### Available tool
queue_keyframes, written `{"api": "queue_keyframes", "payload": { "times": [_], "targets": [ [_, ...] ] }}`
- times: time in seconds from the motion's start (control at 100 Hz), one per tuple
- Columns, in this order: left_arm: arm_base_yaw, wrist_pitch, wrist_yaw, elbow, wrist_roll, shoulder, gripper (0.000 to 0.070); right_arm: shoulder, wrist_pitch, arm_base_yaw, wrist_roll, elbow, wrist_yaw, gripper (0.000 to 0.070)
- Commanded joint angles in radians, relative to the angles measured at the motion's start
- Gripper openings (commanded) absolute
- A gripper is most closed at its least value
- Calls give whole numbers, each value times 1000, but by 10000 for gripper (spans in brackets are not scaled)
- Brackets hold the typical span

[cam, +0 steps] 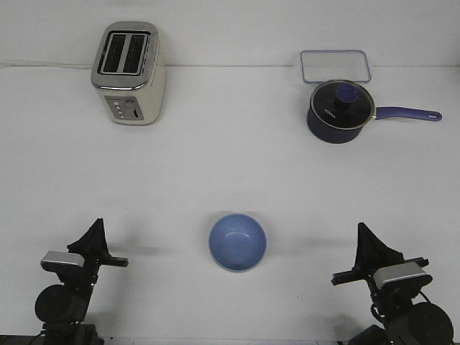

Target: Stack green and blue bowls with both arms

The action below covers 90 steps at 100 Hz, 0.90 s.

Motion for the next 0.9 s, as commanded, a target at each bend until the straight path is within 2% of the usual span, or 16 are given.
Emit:
{"api": "queue_keyframes", "payload": {
  "times": [0.0,0.08,0.16,0.36,0.43,0.51,0.75,0.89],
  "targets": [
    [1,15,0,-19,-6,-2,15,-2,9,-5,-76,0,7,0],
    [1,15,0,-19,-6,-2,15,-4,11,-57,-140,-18,28,0],
    [1,16,0,-19,-6,-2,15,-23,13,-151,-199,-58,11,0],
    [1,15,0,-19,-6,-2,15,-112,50,-364,-310,-219,-171,0],
    [1,16,0,-19,-6,-2,15,-111,78,-404,-335,-265,-208,0],
    [1,16,0,-19,-6,-2,15,-111,99,-428,-353,-311,-223,0],
    [1,17,0,-19,-6,-2,15,-111,308,-439,-373,-475,-220,0],
    [1,20,0,-19,-6,-2,15,-111,272,-444,-374,-475,-212,0]
  ]
}}
